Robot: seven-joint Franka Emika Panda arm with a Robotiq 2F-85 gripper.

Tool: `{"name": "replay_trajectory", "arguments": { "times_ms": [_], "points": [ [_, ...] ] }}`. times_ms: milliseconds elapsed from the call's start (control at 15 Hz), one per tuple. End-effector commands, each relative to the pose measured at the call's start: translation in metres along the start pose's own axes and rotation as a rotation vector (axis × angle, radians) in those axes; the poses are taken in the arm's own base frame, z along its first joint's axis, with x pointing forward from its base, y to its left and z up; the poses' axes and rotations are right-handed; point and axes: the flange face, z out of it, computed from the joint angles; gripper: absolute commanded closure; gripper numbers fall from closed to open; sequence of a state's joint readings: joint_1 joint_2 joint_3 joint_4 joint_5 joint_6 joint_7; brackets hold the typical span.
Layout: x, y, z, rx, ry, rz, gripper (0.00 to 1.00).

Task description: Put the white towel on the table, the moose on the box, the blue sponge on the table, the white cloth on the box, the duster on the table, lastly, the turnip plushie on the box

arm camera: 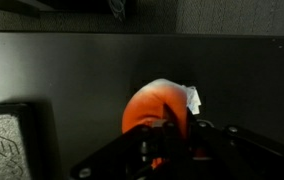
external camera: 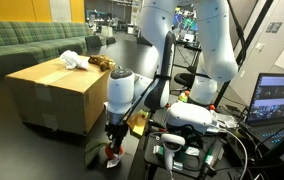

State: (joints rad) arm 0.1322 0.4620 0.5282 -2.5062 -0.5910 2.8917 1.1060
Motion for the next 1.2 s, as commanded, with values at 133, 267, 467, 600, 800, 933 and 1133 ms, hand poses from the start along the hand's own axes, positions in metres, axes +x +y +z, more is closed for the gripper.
{"name": "replay_trajectory", "arguments": {
  "times_ms": [133,267,467,600,800,933,1133],
  "points": [
    [0.003,-0.013,-0.08,0.052,-0.006,-0.012,0.97],
    [0.009,-0.02,-0.108,0.054,0.01,0.006,0.97],
    [0.026,-0.026,-0.145,0.066,0.039,0.028,0.97],
    [0.044,-0.025,-0.169,0.086,0.064,0.039,0.97],
    [0.077,-0.015,-0.203,0.123,0.12,0.046,0.97],
    [0.102,-0.001,-0.228,0.137,0.171,0.059,0.97],
    [0.137,0.03,-0.271,0.137,0.268,0.104,0.97]
  ]
}}
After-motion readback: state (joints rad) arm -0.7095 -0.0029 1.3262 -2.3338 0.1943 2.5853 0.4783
